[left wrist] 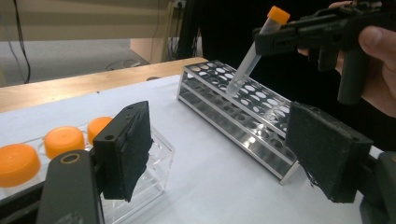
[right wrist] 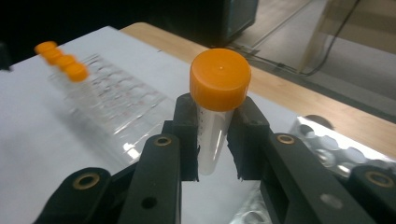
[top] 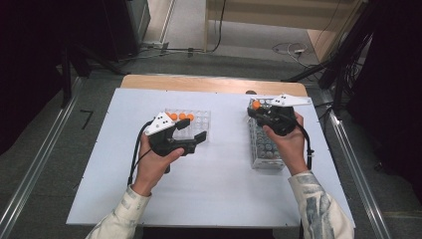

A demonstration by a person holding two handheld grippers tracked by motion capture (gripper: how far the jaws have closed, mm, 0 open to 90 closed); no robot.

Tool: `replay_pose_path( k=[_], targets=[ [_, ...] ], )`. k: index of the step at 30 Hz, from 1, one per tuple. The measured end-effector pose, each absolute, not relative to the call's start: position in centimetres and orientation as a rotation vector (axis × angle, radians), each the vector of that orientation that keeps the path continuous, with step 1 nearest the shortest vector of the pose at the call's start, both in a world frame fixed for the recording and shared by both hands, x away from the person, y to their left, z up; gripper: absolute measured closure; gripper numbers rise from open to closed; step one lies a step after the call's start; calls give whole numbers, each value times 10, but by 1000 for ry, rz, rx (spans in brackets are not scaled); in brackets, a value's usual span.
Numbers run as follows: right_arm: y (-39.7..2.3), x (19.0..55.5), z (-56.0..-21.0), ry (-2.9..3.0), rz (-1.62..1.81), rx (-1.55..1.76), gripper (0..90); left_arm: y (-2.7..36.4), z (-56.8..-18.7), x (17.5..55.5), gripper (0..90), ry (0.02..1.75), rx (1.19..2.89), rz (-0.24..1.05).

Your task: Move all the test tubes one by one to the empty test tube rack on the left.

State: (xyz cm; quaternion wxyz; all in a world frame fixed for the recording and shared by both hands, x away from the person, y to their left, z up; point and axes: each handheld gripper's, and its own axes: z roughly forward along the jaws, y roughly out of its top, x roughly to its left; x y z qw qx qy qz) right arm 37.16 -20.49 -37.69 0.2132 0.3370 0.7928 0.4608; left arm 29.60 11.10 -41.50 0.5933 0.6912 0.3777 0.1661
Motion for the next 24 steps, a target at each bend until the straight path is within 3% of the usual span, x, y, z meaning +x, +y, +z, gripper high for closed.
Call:
replay_pose_path(
  k=[6,13,24],
  targets=[
    [-182,354,-389,2316,1278,846,719,105,-415,294,246,859,1619,379],
    [-150,336,-403,2424,1280,744,719,100,-412,291,344,817,1608,376],
    [-116,326,-416,2513,1286,669,719,94,-415,291,421,773,1641,347]
  ],
)
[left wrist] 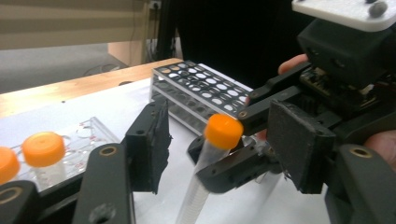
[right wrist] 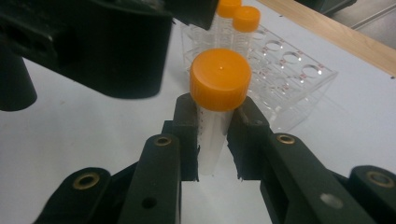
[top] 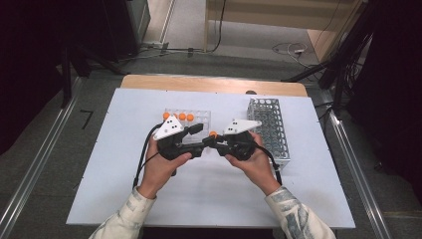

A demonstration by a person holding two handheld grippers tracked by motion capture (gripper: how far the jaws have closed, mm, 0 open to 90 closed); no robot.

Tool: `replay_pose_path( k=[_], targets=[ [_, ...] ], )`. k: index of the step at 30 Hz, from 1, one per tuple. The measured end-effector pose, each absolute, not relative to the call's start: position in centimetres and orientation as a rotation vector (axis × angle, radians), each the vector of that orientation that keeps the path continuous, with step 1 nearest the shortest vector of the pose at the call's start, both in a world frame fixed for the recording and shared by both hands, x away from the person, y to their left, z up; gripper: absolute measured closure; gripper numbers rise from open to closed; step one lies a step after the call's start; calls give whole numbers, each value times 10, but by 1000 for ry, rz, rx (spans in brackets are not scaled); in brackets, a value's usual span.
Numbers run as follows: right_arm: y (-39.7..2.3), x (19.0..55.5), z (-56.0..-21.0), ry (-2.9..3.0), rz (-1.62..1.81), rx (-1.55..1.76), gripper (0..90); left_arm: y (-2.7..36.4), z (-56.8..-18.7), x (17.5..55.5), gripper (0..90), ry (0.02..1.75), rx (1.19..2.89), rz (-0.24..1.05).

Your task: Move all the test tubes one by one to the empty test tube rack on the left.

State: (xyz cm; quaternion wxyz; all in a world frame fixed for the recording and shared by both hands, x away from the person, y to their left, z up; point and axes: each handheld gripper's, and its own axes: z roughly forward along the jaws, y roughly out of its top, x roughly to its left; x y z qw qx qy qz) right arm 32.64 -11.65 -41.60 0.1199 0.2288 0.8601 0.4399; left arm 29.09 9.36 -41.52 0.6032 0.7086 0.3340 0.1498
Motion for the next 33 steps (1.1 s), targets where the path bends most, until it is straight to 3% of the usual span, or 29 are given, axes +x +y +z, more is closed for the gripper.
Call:
replay_pose_path(
  k=[20,27,30,33],
  targets=[
    [-103,322,-413,2531,1306,627,719,94,-420,293,682,758,1680,358],
    [-104,323,-414,2531,1310,637,714,94,-420,293,705,753,1683,371],
    [-104,323,-414,2529,1313,642,659,94,-420,293,707,755,1679,380],
    [-106,324,-416,2534,1321,664,549,97,-418,293,708,757,1668,386]
  ],
)
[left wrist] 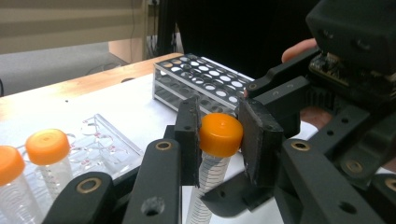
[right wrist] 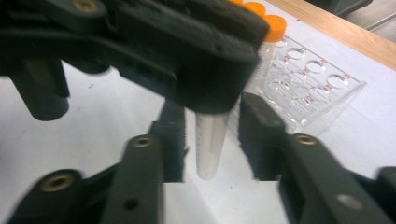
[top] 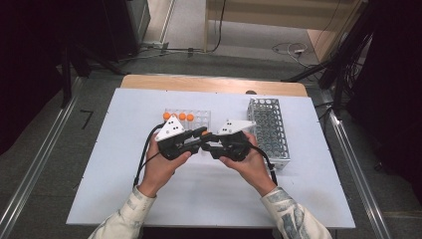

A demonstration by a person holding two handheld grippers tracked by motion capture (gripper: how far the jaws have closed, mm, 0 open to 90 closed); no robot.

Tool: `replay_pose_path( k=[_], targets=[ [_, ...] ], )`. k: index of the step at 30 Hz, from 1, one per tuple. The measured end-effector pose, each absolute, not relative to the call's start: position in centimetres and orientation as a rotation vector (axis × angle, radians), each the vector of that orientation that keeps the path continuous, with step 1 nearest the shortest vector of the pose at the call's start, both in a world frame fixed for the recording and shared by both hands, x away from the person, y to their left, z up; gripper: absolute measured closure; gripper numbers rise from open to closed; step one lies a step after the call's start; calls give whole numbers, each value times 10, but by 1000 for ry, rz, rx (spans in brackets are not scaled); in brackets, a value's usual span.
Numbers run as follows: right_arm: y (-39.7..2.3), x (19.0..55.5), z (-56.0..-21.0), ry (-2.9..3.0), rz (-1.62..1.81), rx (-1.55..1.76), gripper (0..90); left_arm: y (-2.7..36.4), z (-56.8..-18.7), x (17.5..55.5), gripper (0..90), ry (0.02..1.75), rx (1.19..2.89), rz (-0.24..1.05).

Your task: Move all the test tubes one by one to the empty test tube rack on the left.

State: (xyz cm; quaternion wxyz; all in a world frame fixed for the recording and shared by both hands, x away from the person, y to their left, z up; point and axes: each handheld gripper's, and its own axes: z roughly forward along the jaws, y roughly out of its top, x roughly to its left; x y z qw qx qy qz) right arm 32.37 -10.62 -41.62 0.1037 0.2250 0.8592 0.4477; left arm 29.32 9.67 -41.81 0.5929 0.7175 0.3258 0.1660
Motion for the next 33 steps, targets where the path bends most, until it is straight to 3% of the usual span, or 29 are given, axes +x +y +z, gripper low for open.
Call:
replay_pose_path(
  k=[5,8,23,33],
  targets=[
    [-116,325,-424,2521,1346,730,343,99,-413,296,708,764,1651,397],
    [-124,324,-427,2510,1350,769,314,98,-408,300,708,767,1647,411],
    [-142,320,-429,2480,1377,794,314,100,-384,338,708,858,1615,504],
    [-147,319,-428,2476,1375,806,319,107,-390,358,706,906,1599,533]
  ],
)
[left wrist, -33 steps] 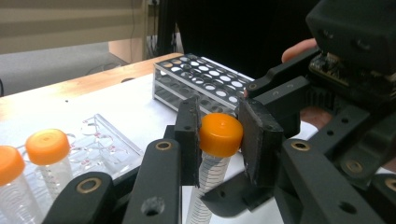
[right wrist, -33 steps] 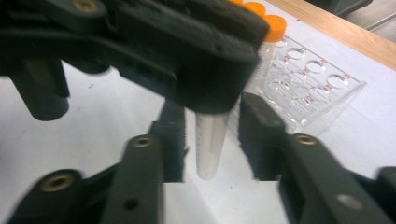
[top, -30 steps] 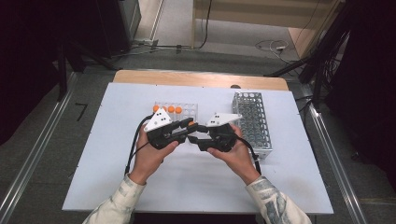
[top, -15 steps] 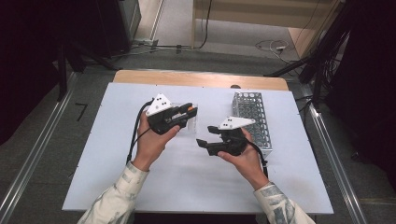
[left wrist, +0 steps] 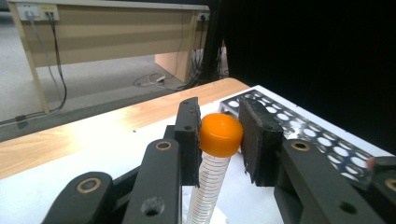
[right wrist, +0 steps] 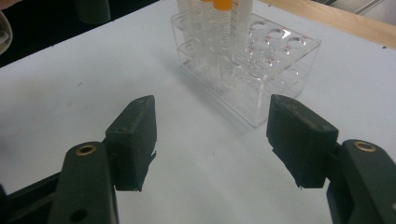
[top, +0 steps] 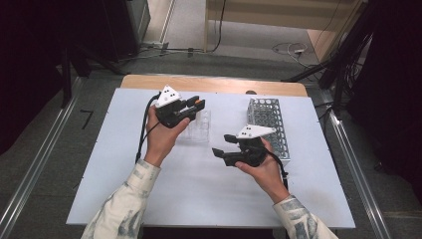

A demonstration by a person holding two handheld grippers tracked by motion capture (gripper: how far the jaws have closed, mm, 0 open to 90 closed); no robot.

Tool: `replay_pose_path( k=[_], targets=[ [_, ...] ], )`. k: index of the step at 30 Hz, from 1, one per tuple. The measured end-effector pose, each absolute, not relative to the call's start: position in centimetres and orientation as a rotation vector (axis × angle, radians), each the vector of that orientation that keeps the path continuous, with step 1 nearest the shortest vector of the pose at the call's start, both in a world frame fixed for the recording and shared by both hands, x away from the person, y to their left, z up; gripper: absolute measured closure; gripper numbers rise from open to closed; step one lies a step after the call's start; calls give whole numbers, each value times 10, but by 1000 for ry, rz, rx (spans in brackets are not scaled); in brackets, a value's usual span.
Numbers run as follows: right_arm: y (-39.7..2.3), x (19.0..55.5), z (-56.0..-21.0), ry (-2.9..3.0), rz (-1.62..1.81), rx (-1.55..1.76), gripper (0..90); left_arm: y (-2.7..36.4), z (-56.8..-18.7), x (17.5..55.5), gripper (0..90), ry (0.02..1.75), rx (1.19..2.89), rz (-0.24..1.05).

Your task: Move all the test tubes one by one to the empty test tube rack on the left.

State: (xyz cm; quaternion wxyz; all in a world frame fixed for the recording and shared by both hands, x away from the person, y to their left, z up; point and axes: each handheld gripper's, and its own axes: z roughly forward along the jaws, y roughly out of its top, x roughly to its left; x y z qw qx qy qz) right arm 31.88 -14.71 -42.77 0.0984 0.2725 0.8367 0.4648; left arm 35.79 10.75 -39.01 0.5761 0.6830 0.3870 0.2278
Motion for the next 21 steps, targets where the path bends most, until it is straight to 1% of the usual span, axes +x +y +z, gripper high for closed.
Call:
replay_pose_path(
  k=[11,21],
  targets=[
    [-149,319,-429,2475,1381,809,320,107,-404,364,705,923,1607,530],
    [-149,320,-430,2475,1378,814,322,108,-418,358,702,934,1642,529]
  ],
)
